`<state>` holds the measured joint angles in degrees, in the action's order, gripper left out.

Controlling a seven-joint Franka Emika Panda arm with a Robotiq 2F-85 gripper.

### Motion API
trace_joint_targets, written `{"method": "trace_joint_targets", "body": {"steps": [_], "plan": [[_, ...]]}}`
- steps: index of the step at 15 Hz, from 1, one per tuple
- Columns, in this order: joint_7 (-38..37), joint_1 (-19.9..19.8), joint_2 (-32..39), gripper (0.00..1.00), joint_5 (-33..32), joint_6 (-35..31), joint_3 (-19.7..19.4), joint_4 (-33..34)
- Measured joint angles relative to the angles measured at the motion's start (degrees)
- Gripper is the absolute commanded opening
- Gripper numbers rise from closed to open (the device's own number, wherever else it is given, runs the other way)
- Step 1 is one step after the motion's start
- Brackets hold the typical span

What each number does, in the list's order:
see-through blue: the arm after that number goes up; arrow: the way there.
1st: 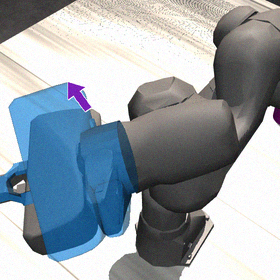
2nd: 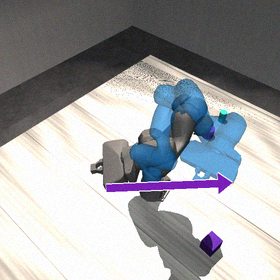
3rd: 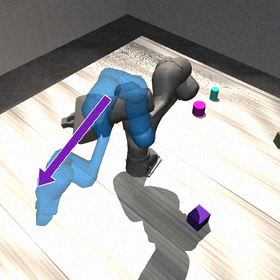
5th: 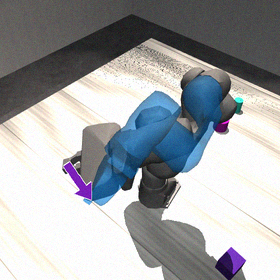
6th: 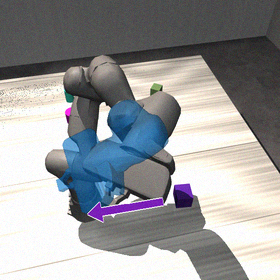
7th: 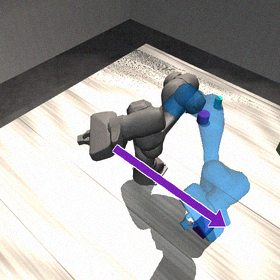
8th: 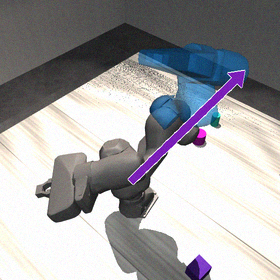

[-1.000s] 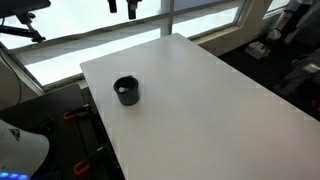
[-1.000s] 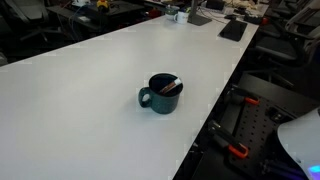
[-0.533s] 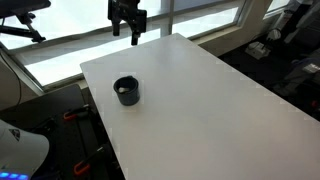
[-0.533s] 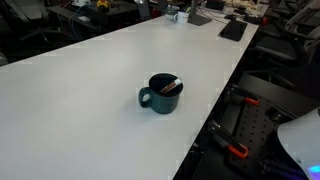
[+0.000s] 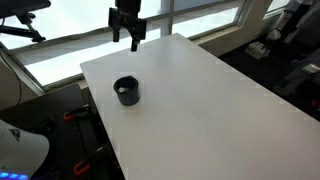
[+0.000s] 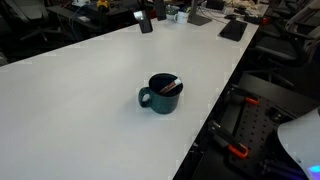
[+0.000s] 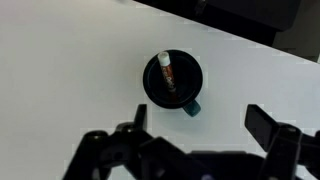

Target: Remove the marker from the mug

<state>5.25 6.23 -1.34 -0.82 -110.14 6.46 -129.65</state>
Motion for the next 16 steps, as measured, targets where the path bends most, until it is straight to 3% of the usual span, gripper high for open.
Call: {"method": "trace_joint_targets", "body": {"steps": [7,12,16], "plan": [[0.02,0.97,4.72,1.00,-3.02,-2.89,0.76,-0.30],[0.01,1.30,5.06,1.00,-7.01,-15.05,0.77,-5.51],[0.81,1.40,4.97,1.00,-5.03,-24.29,0.94,-10.67]]}}
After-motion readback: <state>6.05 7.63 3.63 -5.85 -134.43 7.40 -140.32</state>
